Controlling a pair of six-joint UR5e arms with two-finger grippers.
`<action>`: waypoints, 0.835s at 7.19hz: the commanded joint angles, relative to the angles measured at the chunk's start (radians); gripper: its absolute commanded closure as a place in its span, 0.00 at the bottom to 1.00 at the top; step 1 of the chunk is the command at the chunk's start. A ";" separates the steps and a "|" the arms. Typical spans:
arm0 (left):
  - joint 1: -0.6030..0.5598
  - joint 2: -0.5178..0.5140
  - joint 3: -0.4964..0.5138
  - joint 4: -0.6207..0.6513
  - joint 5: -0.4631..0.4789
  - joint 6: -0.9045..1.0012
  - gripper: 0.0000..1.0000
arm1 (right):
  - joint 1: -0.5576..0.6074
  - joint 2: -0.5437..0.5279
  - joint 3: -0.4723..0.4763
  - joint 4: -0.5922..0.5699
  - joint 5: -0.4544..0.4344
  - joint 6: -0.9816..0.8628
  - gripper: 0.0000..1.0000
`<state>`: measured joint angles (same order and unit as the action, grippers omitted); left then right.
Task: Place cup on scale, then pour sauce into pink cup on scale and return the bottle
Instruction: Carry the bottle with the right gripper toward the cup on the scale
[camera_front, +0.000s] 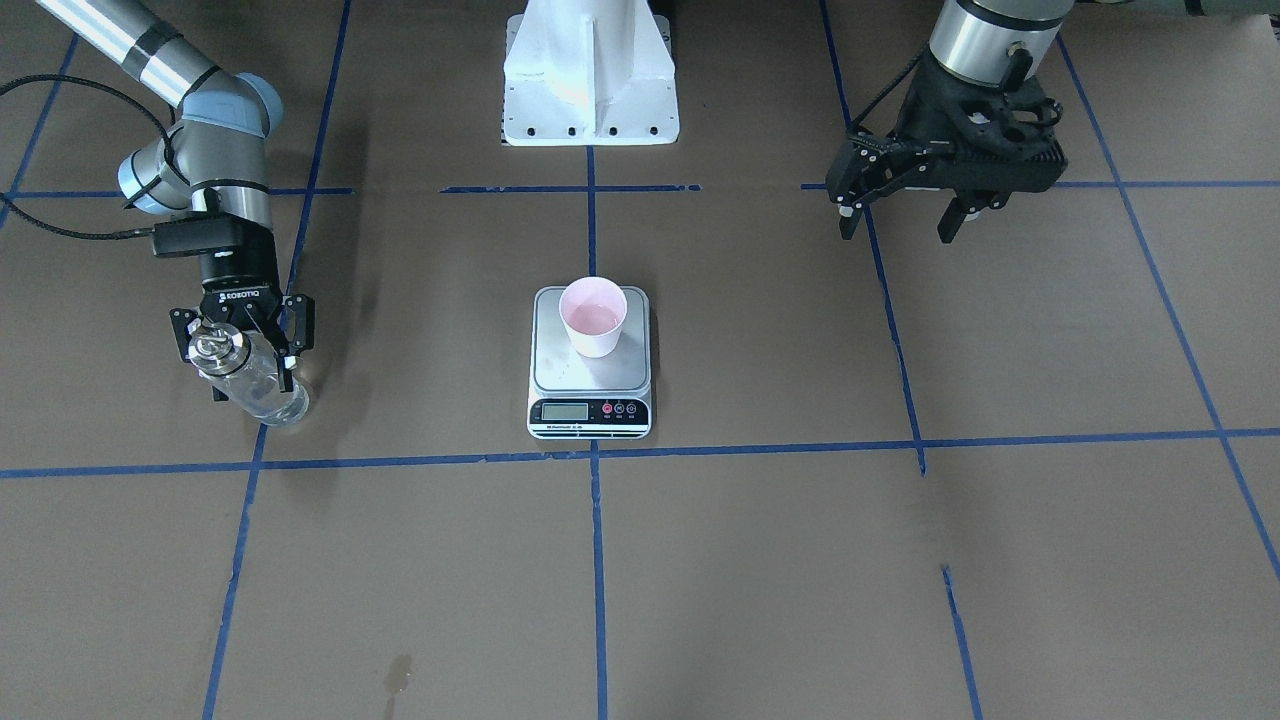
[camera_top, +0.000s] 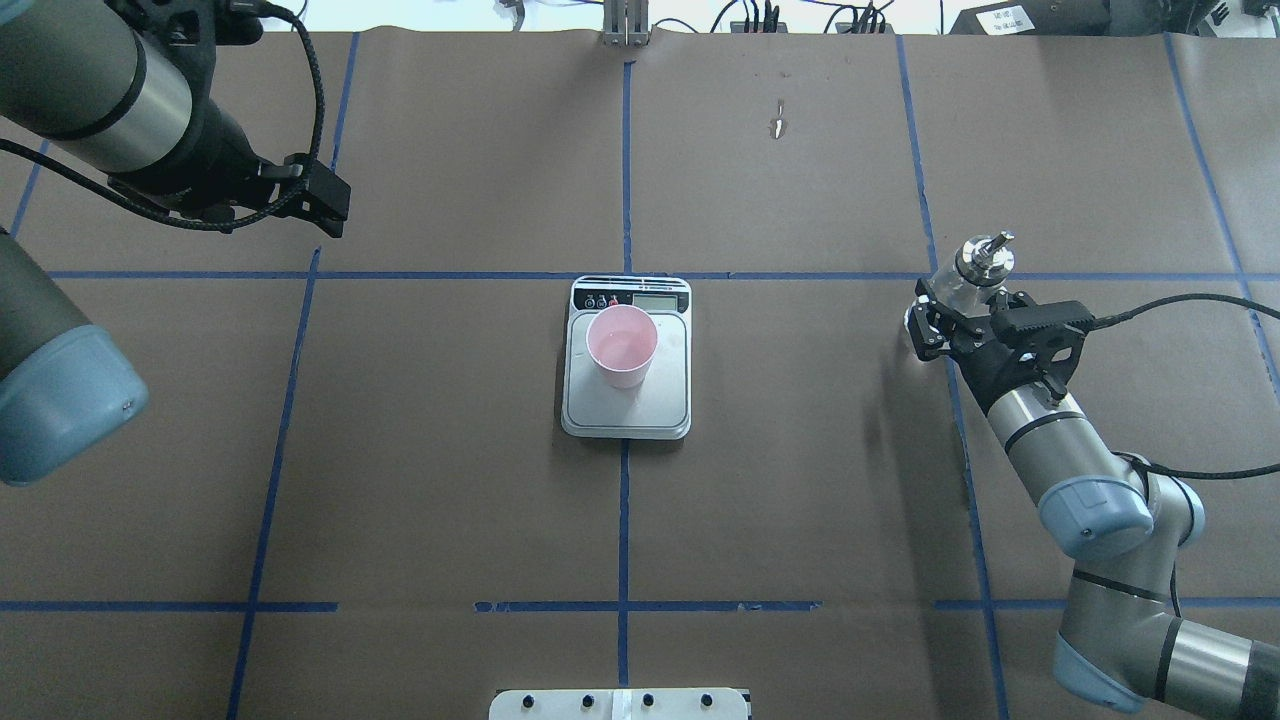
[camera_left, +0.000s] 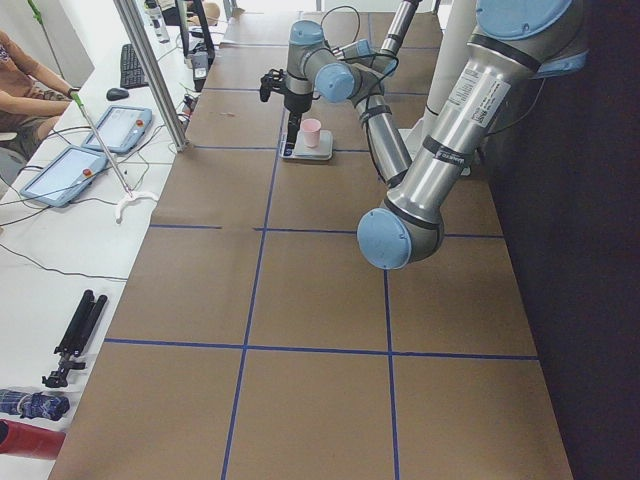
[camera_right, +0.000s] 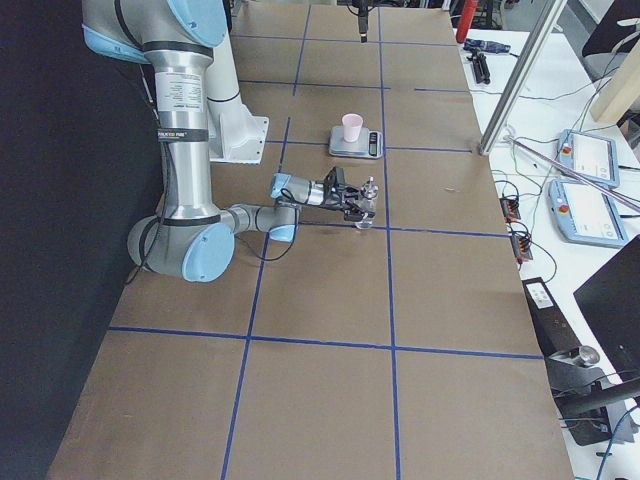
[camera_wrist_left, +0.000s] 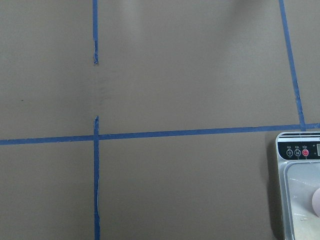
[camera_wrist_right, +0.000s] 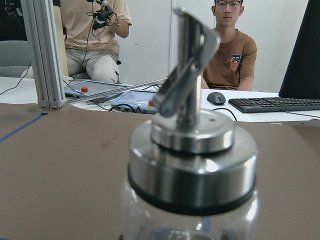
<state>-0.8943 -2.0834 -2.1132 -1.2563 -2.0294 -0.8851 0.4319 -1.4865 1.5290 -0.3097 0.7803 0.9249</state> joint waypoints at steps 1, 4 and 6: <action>0.000 -0.001 -0.007 0.002 0.000 0.000 0.00 | 0.089 0.017 0.005 -0.002 0.048 -0.130 1.00; 0.000 -0.001 -0.013 0.002 -0.003 0.000 0.00 | 0.177 0.040 0.023 -0.043 0.138 -0.156 1.00; -0.006 0.000 -0.022 0.002 -0.005 0.000 0.00 | 0.191 0.040 0.078 -0.051 0.134 -0.373 1.00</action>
<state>-0.8962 -2.0836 -2.1287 -1.2548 -2.0333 -0.8851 0.6108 -1.4485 1.5670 -0.3534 0.9082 0.6694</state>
